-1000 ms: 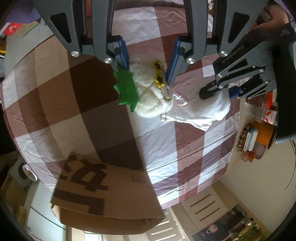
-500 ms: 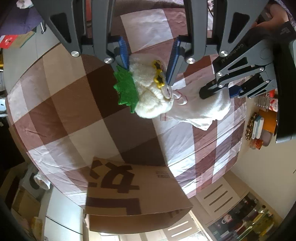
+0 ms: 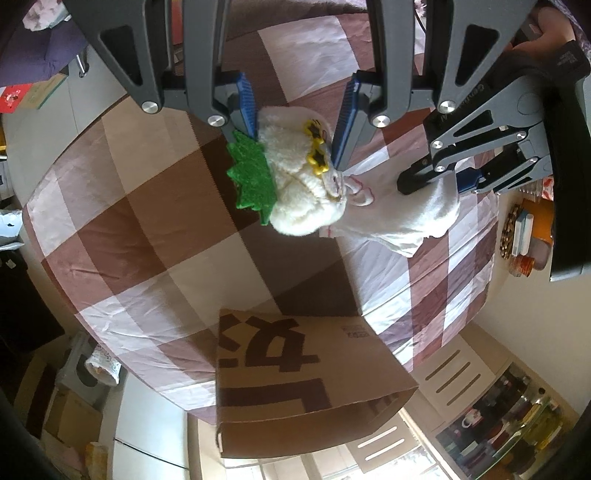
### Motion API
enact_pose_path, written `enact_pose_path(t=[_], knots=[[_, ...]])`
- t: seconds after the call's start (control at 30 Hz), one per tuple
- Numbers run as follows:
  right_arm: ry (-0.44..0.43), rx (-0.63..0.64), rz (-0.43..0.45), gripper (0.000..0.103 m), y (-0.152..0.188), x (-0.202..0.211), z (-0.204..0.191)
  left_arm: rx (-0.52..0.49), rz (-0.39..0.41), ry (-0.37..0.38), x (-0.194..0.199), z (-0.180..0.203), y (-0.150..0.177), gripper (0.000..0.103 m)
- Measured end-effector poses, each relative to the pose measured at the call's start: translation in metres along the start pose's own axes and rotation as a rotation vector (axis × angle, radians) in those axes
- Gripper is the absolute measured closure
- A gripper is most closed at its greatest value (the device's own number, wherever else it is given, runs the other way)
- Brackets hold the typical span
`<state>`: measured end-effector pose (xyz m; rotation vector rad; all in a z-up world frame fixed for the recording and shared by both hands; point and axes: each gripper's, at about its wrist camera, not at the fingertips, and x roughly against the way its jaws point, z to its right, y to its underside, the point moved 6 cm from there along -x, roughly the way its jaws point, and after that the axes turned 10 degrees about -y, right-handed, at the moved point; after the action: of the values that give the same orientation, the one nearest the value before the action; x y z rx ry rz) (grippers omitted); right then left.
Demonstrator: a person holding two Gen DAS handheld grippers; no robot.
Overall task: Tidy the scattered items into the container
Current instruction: 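Lift the cloth bag and plush toy and carry them toward the cardboard box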
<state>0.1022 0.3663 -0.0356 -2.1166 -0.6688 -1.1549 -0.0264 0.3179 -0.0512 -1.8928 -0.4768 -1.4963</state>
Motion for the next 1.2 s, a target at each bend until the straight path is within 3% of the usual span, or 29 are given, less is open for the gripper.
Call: enact_pose_path(t=[0.63,1.2], knots=[[0.013,-0.035,0.022,0.065,-0.016,0.012,0.029,-0.046,0.01,0.009,0.001,0.028,-0.024,0.068],[0.007,-0.032,0.018,0.065,-0.05,0.006,0.037,-0.048,0.009,0.006,-0.006,0.027,-0.057,0.068]])
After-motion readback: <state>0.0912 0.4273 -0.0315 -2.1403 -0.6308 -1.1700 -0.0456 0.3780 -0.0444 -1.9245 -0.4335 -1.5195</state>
